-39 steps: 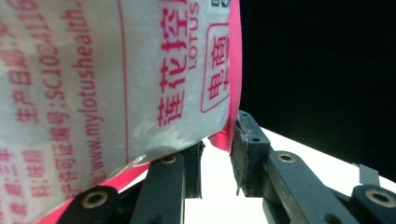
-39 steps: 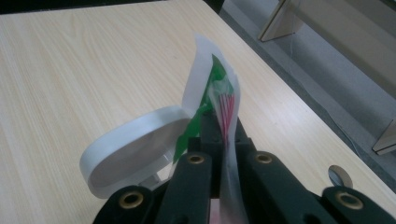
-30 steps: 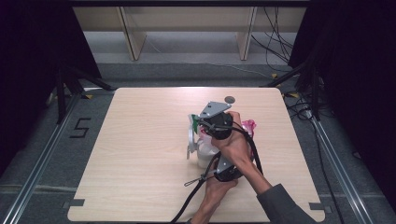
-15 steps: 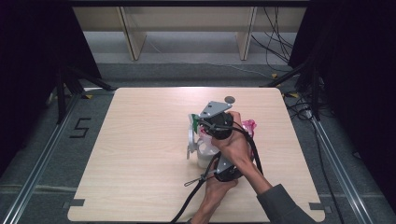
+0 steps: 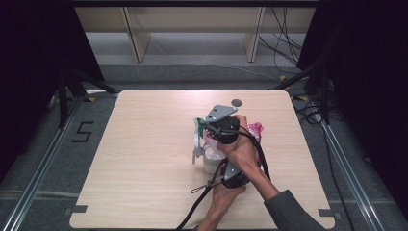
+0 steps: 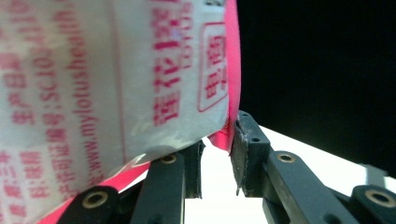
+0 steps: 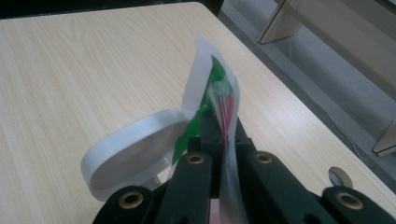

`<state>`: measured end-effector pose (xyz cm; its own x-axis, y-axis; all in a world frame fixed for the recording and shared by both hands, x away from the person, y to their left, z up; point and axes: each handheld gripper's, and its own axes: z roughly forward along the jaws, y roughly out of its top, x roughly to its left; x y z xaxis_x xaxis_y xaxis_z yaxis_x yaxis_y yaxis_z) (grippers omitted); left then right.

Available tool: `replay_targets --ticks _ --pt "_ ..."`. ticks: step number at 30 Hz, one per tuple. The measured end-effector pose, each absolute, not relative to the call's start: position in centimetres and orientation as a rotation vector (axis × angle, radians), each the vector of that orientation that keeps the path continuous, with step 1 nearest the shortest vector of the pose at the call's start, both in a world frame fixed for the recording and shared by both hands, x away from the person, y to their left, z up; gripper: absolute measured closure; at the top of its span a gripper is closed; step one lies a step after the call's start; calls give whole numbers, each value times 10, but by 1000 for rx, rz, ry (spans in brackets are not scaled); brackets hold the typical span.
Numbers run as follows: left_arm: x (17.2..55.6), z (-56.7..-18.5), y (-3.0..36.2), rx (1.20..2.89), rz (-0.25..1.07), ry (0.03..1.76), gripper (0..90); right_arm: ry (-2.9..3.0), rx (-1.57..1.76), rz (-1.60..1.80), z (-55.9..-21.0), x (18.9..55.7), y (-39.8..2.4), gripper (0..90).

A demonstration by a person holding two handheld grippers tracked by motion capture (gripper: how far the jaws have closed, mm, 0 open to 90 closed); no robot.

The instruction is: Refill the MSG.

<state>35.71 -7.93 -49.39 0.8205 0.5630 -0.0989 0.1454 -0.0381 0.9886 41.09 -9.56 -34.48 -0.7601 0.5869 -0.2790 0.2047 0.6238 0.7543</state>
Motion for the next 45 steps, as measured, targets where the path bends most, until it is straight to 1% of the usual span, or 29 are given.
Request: replay_targets --ticks 1,2,3,7,8,9,10,11,13,15,16,17,19,20,22,23,24,28,30,31,35,37,38,39,40,41,45 --pt "357 -494 -79 1578 342 578 741 2343 608 987 -345 411 -95 900" --pt "359 -494 -75 1610 322 552 742 2352 625 973 -346 410 -94 900" --pt "359 -494 -77 1573 306 578 744 2349 624 975 -346 410 -93 900" --pt "359 -495 -78 1596 352 572 743 2345 625 999 -344 411 -95 900" --pt "358 -495 -79 1589 335 579 743 2349 639 996 -343 410 -95 900" --pt "356 -495 -82 1571 289 604 743 2349 641 996 -343 410 -95 900" --pt "357 -496 -83 1563 312 614 743 2348 643 997 -343 410 -96 900" --pt "357 -495 -79 1605 304 593 743 2342 629 1003 -342 411 -96 900" --pt "357 -495 -78 1609 306 590 743 2337 609 1015 -341 412 -97 900" --pt "357 -495 -78 1605 299 590 744 2333 609 1018 -340 412 -98 900" --pt "357 -496 -82 1571 286 607 745 2339 620 1009 -342 411 -97 900" --pt "361 -496 -78 1618 393 574 745 2346 623 997 -343 410 -96 900" --pt "360 -496 -78 1616 370 582 745 2349 612 989 -344 411 -95 900" --pt "357 -495 -78 1610 299 595 744 2357 633 1009 -342 411 -96 900" --pt "359 -496 -78 1604 329 596 746 2334 635 1049 -339 412 -99 900" --pt "358 -495 -78 1601 283 593 748 2336 642 1049 -339 411 -99 900" --pt "357 -496 -81 1575 272 608 748 2348 612 1019 -341 411 -97 900" --pt "358 -497 -79 1606 299 593 747 2348 634 1016 -343 413 -98 900" --pt "358 -497 -79 1598 285 597 747 2347 618 1020 -342 414 -98 900" --pt "357 -497 -81 1568 268 606 747 2353 619 1009 -343 413 -97 900" --pt "357 -497 -81 1566 272 608 747 2365 633 985 -344 412 -94 900" --pt "360 -496 -77 1579 347 580 746 2365 631 983 -345 412 -93 900" --pt "359 -495 -77 1576 354 591 745 2365 640 979 -345 411 -92 900" --pt "359 -495 -75 1589 357 579 744 2364 636 981 -344 410 -92 900" --pt "360 -494 -70 1657 372 527 744 2366 632 981 -344 410 -92 900" --pt "359 -494 -77 1570 352 581 744 2365 632 983 -343 410 -91 900" --pt "358 -492 -77 1562 349 580 744 2366 631 981 -341 410 -91 900"
